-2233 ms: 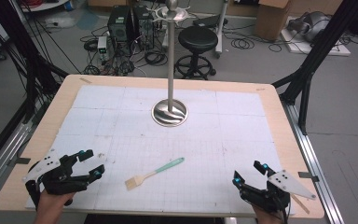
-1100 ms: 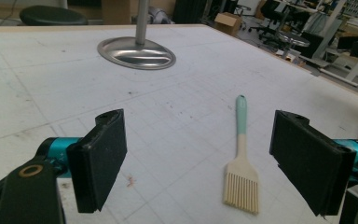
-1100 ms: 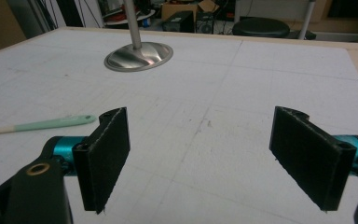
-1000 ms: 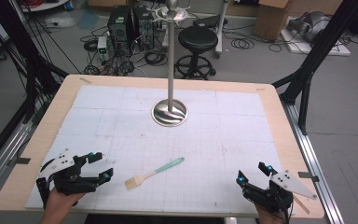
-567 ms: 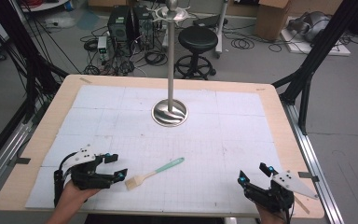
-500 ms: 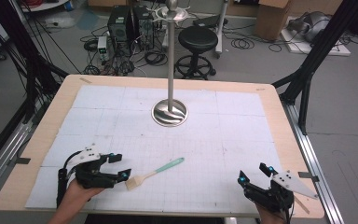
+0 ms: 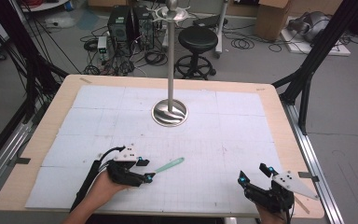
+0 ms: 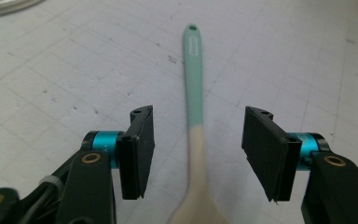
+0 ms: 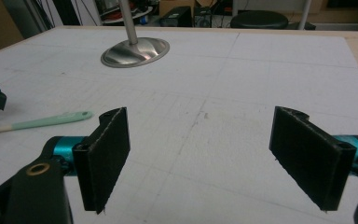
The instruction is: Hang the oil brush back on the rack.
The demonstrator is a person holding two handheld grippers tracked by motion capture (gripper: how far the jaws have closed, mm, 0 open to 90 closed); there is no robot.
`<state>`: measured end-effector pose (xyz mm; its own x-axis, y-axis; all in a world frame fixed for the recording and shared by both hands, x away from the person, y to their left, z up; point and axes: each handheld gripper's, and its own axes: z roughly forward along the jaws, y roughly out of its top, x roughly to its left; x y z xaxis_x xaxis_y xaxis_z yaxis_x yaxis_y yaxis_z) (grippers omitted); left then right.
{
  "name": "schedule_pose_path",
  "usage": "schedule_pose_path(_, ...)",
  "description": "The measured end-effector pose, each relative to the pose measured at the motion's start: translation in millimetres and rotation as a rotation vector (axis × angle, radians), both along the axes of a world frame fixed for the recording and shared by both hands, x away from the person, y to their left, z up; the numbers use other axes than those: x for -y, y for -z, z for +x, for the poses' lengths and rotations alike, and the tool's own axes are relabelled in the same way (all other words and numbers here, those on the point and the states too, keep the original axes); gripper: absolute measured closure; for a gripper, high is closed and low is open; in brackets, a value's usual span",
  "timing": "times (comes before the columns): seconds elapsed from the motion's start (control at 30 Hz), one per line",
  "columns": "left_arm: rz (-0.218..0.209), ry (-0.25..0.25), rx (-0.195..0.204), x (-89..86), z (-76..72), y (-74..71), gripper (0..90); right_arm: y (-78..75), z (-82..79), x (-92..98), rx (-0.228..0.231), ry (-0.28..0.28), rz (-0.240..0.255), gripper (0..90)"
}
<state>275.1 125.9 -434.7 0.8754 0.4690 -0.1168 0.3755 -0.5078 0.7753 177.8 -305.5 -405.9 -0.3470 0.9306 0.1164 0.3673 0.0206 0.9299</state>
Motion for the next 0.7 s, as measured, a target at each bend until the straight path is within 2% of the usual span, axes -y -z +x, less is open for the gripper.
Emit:
schedule_pose_path(0.37,0.09,0.018,0.006,13.7,1.1,4.9,53.3,-0.4,0.1,-0.4,0.007,-0.001,-0.002,18.8)
schedule_pose_path(0.53,0.119,0.003,0.03,18.3,0.5,4.3,61.0,-0.5,-0.6,0.0,0.001,0.003,0.004,18.9)
schedule_pose_path(0.57,0.14,0.005,0.039,19.2,0.0,3.4,61.7,-0.4,-0.6,0.2,0.0,0.005,0.004,18.9)
schedule_pose_path(0.7,0.137,0.005,0.036,20.4,0.1,3.2,69.2,-1.1,-0.9,-0.5,0.003,0.007,0.01,18.9)
